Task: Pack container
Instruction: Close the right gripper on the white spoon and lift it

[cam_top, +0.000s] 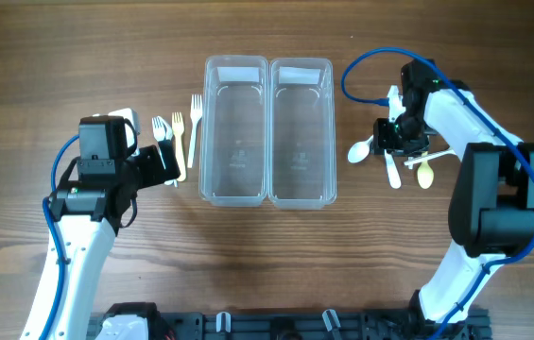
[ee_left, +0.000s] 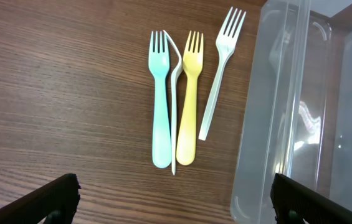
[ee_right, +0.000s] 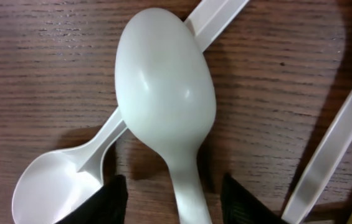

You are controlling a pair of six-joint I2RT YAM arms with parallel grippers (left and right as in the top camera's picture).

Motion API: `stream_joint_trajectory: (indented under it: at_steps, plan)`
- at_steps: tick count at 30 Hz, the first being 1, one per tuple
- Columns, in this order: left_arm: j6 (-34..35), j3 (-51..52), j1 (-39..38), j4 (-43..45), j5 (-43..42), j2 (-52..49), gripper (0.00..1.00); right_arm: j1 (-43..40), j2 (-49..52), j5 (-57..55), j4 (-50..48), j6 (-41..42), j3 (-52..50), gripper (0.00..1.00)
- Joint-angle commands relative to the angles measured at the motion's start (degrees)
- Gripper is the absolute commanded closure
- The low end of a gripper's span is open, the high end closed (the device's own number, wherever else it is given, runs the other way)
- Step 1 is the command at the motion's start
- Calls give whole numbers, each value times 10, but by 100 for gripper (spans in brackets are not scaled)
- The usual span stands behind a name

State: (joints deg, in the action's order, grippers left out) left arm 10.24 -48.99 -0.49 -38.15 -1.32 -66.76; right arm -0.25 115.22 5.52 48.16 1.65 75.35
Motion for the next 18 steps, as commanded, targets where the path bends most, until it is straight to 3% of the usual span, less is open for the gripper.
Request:
stream_joint_trajectory:
  at_steps: [1, 4, 11, 18]
  plan:
    - [5, -12, -4, 2, 5, -2, 0, 2, 21, -11, -20, 4, -38, 60]
    - [5, -12, -4, 2, 6, -2, 0, 2, 22, -21, -23, 15, -46, 72]
    - [5, -12, -4, 2, 6, -2, 0, 2, 22, -57, -12, 35, -46, 88]
    - [5, -12, -4, 2, 6, -2, 0, 2, -43, -58, 12, 49, -24, 91]
